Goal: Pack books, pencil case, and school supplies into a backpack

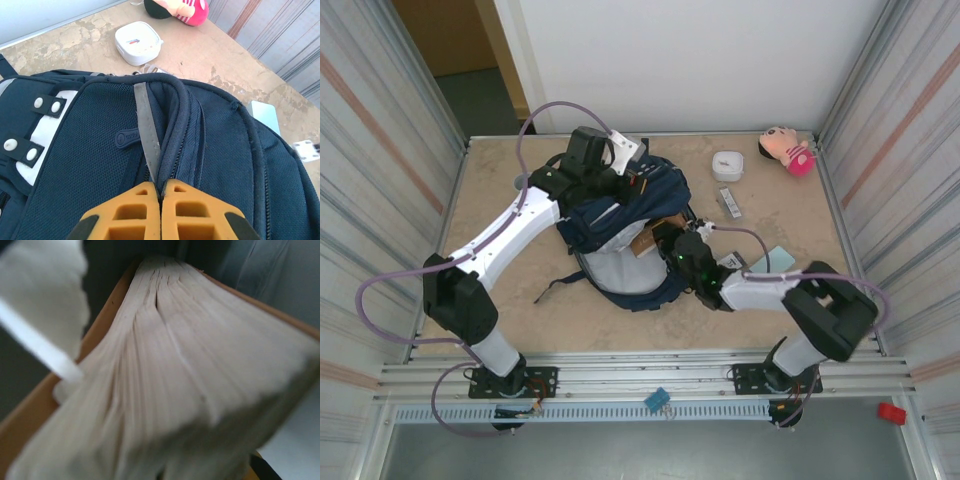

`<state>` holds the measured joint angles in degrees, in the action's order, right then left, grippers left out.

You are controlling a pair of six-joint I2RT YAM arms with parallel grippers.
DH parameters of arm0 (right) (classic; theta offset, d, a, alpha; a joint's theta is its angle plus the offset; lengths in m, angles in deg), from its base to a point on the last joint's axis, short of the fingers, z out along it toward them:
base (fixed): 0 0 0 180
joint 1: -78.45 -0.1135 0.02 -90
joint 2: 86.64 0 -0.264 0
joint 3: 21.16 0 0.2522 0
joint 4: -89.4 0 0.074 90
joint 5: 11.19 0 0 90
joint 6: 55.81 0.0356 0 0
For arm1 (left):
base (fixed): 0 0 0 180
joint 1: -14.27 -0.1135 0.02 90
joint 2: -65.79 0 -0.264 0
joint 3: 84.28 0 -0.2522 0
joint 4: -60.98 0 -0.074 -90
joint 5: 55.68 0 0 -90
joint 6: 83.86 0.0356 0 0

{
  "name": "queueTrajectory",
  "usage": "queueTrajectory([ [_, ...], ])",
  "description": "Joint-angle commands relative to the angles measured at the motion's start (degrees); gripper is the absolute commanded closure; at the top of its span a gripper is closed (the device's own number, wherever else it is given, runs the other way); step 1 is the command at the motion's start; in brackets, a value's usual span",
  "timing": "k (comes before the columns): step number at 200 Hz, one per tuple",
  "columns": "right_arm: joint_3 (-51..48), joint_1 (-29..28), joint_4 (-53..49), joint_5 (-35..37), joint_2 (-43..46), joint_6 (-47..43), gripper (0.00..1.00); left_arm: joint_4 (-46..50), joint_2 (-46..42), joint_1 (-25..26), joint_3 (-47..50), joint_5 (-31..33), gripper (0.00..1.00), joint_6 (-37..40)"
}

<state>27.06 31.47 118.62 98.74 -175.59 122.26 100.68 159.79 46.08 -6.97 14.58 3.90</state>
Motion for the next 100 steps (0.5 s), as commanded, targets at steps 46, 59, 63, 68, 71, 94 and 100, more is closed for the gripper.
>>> queueTrajectory([
  [46, 12.0, 1.3, 5.4, 2.6, -15.8, 4.9, 0.88, -6.5, -1.9, -1.2, -2.9, -2.9, 1.0, -1.5],
  [59, 13.8, 1.3, 2.2, 2.1, -17.4, 5.0, 0.81, -6.8, -1.8, -1.3, -2.6, -2.8, 1.0, -1.6],
  [63, 14.3, 1.4, 1.5, 1.7, -18.0, 5.1, 0.79, -6.9, -1.8, -1.3, -2.6, -2.8, 1.0, -1.7],
  [68, 14.7, 1.4, 0.8, 1.2, -18.8, 5.2, 0.75, -7.0, -1.7, -1.3, -2.6, -2.8, 1.0, -1.8],
  [71, 14.9, 1.3, 0.4, 1.0, -19.1, 5.4, 0.73, -7.0, -1.7, -1.4, -2.5, -2.8, 1.0, -1.9],
  [94, 16.3, 1.5, -6.8, -2.4, -19.5, 7.7, 0.59, -6.9, -1.8, -1.4, -2.2, -2.0, 1.0, -1.7],
  [100, 16.5, 1.7, -9.2, -3.4, -18.9, 7.7, 0.55, -6.9, -1.8, -1.4, -2.2, -1.5, 1.0, -1.6],
])
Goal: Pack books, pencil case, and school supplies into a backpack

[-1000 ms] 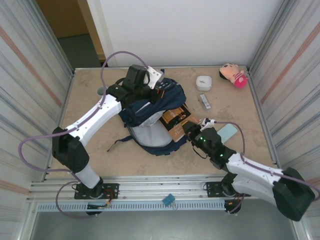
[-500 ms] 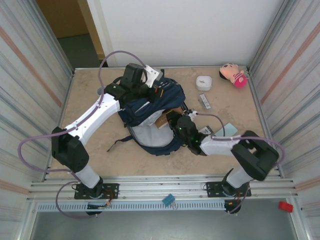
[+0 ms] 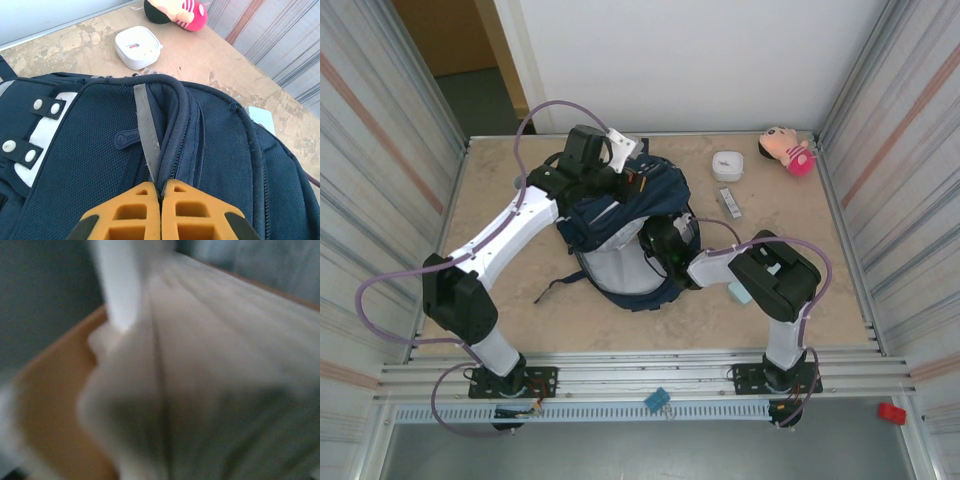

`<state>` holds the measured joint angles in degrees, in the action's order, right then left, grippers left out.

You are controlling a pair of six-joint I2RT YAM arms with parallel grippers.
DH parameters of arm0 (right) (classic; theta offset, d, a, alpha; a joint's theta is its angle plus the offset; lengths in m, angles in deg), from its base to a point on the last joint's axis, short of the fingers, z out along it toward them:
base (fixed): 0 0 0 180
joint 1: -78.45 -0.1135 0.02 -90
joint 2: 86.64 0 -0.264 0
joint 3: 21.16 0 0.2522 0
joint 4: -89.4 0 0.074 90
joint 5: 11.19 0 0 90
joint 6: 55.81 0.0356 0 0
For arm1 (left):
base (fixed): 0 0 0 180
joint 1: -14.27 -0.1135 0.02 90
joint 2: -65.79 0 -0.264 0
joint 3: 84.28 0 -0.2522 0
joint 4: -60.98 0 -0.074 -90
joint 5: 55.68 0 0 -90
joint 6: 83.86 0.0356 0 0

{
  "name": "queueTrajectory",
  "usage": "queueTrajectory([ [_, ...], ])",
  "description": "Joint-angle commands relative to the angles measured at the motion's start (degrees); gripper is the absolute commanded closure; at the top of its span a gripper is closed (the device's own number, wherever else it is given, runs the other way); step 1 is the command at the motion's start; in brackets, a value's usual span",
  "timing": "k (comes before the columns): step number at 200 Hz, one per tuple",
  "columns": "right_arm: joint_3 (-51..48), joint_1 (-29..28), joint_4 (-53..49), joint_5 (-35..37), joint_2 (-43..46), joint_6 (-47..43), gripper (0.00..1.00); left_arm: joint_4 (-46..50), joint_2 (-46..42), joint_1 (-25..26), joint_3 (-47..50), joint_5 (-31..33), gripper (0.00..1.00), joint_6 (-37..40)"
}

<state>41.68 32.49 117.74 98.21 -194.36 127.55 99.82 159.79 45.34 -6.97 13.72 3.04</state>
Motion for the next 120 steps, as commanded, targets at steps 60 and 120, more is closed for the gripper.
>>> queueTrajectory([
  [60, -1.4, 2.0, -20.6, -11.8, 7.9, 2.8, 0.37, -7.0, -2.4, -2.0, 0.2, 2.5, 1.0, -1.0],
  [120, -7.1, 1.8, -26.3, -17.1, 17.8, 2.0, 0.37, -7.9, -1.6, -2.5, 1.2, 2.3, 1.0, -1.8],
])
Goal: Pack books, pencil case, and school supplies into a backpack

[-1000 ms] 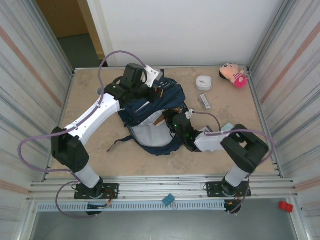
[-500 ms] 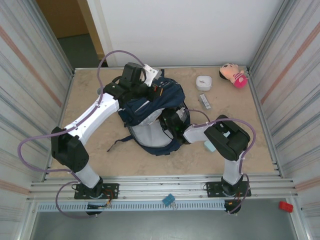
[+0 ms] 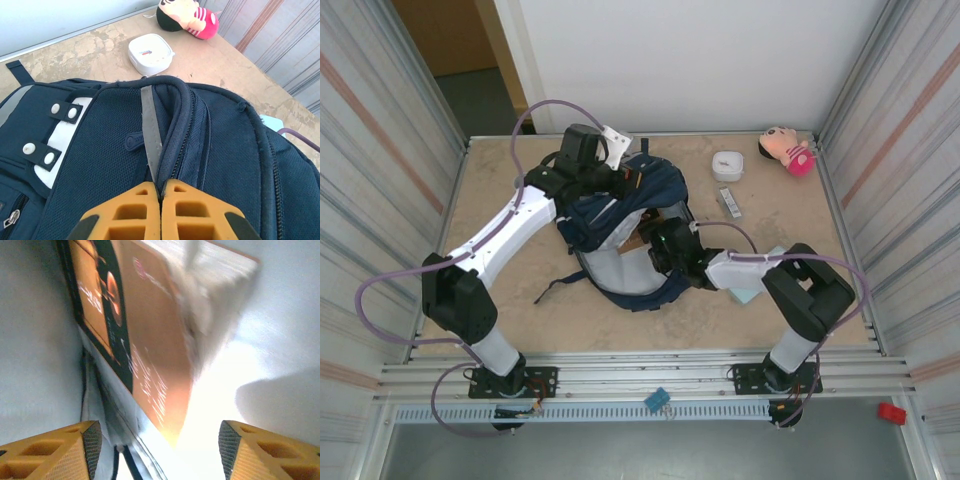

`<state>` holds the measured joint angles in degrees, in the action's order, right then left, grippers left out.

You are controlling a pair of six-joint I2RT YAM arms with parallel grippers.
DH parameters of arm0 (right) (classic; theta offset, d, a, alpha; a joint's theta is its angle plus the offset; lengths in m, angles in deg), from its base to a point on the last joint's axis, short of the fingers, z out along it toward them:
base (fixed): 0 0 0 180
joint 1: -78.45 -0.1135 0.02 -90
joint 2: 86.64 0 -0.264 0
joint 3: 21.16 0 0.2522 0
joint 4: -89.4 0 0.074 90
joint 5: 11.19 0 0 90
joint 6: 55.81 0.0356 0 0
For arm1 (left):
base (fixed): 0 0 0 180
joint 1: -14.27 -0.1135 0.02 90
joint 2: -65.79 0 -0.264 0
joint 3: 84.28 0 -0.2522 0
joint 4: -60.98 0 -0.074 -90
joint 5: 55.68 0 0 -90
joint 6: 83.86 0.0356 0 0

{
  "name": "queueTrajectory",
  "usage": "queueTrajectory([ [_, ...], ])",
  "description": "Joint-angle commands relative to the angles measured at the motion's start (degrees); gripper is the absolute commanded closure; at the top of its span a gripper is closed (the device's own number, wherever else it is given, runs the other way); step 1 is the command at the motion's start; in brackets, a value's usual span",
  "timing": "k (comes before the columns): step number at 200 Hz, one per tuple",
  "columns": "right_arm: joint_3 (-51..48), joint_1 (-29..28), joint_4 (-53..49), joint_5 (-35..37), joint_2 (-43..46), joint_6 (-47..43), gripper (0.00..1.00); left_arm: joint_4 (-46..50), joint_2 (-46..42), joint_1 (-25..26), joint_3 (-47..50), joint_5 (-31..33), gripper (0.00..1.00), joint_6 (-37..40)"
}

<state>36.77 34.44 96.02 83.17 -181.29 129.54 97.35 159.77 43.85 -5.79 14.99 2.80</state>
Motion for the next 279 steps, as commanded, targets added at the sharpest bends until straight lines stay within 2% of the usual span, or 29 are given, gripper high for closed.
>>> queueTrajectory([
  [1, -2.2, -0.1, -4.7, -2.0, 4.8, 0.0, 0.37, -5.4, -1.6, -1.0, 0.0, 0.9, 1.0, -1.6],
  [52, -3.0, -1.4, -4.8, 0.0, 5.6, 2.5, 0.45, -6.6, -1.9, -0.9, -0.2, -0.3, 1.0, -2.8],
  [142, 5.0, -0.1, -0.4, -0.4, -5.9, 1.5, 0.58, -6.0, -2.1, -0.6, -0.1, -1.6, 1.0, -2.7],
  [180, 8.7, 0.8, 1.1, -1.0, -10.2, 0.9, 0.67, -5.6, -2.3, -0.5, -0.1, -1.8, 1.0, -2.6],
  [206, 10.5, 1.2, 1.4, -1.6, -11.8, 0.5, 0.67, -5.5, -2.4, -0.5, 0.2, -1.7, 1.0, -2.5],
  [233, 9.9, 0.8, 1.8, -2.1, -10.3, -0.6, 0.61, -5.4, -2.2, -0.5, 0.6, -1.2, 1.0, -2.4],
  [279, 0.8, 0.4, -1.9, -2.1, 4.7, -8.1, 0.49, -5.6, -2.6, -0.4, 2.0, 0.1, 1.0, -2.1],
])
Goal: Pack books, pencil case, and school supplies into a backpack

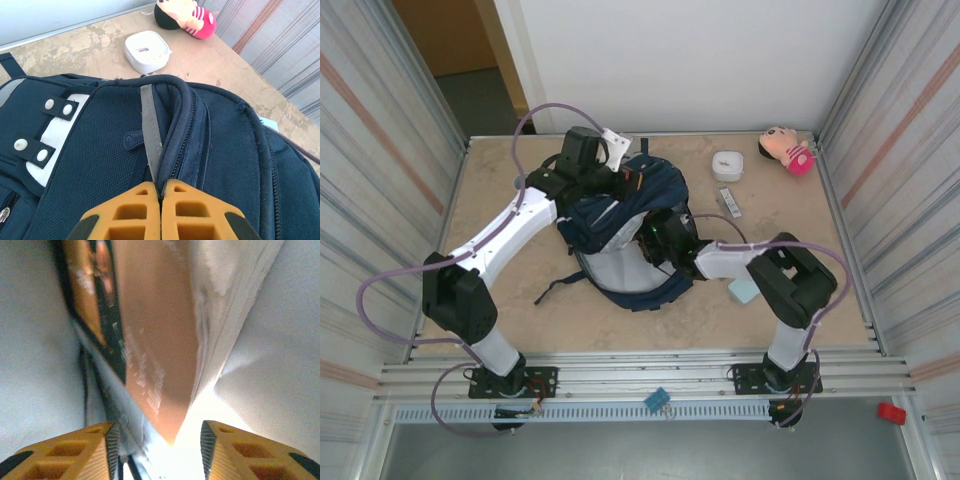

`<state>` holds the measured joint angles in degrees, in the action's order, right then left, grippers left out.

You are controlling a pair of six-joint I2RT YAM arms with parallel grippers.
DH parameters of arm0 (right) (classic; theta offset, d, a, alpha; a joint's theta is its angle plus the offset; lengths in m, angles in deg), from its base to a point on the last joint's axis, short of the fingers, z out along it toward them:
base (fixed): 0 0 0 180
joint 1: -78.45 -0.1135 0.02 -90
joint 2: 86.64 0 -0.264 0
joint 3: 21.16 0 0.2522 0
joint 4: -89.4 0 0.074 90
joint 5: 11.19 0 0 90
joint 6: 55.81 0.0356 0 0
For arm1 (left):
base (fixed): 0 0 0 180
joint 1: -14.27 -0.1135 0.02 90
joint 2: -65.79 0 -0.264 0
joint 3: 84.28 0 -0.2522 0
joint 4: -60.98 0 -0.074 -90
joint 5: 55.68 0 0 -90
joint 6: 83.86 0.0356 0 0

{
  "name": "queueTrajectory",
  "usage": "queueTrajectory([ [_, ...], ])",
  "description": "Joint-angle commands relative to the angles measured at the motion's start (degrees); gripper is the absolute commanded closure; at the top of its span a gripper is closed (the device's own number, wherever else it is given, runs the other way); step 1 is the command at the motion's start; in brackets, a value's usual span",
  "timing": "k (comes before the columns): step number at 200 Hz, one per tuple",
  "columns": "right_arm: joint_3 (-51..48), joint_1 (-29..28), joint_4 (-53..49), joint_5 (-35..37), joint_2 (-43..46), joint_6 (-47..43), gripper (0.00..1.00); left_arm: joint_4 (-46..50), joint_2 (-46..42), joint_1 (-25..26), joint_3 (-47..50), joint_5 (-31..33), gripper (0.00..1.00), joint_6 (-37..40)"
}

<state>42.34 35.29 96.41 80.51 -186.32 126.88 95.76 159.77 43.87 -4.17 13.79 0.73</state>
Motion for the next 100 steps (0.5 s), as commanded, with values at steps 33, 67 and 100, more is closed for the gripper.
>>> queueTrajectory([
  [33, -9.5, -0.1, -12.5, 0.1, 23.6, -12.3, 0.46, -4.0, -2.5, 0.2, 1.3, 2.1, 1.0, 0.7],
  [67, -8.4, 0.1, -25.6, 1.3, 36.5, -23.1, 0.44, -3.9, -2.1, 1.9, 4.0, 3.5, 1.0, 2.5],
  [100, -3.6, 0.2, -38.7, 3.7, 45.6, -38.2, 0.43, -6.3, -0.8, 4.4, 9.1, 4.3, 1.0, 2.4],
])
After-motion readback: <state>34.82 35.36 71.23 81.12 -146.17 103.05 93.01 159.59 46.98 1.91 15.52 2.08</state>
